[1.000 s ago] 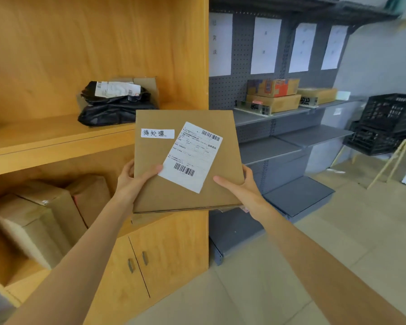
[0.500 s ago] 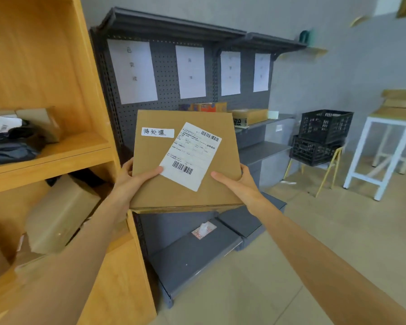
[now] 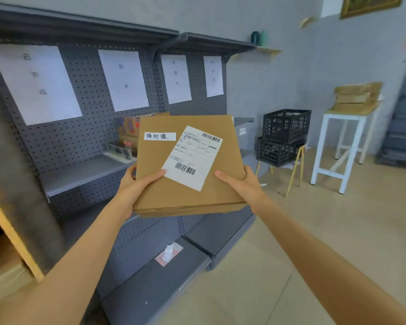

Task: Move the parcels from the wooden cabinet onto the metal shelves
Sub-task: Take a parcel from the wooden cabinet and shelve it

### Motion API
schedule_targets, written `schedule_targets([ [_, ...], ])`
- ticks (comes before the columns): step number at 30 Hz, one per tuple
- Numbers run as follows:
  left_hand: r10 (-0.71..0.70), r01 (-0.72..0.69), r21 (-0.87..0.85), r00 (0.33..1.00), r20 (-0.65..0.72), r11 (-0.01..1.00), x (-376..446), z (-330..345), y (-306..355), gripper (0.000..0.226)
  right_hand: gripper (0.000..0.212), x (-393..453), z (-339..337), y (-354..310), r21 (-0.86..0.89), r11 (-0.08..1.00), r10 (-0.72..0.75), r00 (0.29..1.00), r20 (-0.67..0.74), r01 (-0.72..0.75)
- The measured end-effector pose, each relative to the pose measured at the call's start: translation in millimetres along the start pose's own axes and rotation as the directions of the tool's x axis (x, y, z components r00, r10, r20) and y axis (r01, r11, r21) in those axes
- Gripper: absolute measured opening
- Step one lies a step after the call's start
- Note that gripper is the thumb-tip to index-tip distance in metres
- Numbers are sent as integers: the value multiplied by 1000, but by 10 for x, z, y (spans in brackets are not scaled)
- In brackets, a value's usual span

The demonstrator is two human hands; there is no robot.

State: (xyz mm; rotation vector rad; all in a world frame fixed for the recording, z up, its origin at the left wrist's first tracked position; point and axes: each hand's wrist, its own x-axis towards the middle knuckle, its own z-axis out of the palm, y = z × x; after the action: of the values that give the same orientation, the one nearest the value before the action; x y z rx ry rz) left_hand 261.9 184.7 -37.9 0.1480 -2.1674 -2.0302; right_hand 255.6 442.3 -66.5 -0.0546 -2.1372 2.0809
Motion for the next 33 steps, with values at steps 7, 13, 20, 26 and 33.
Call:
schedule_targets([
  [7,-2,4,-29,998,69,1000,1184,1156,-56,88,76,1262,-740,139,-39,999,-7,996,-94,4],
  [13,-1,8,-61,995,103,998,2194,2028,40,90,89,2452,-1270,104,-102,995,-25,988,-150,10],
  [20,-5,6,-13,994,106,1000,3038,2959,91,90,92,3526,-1884,280,-49,999,-3,990,-143,-4],
  [26,-18,19,-16,999,45,1000,3597,3699,58,100,87,4531,-2409,422,-99,995,-31,997,-68,25],
  [33,2,-5,-63,998,-56,998,4176,4625,138,99,90,5779,-3056,352,-164,984,-58,997,59,67],
])
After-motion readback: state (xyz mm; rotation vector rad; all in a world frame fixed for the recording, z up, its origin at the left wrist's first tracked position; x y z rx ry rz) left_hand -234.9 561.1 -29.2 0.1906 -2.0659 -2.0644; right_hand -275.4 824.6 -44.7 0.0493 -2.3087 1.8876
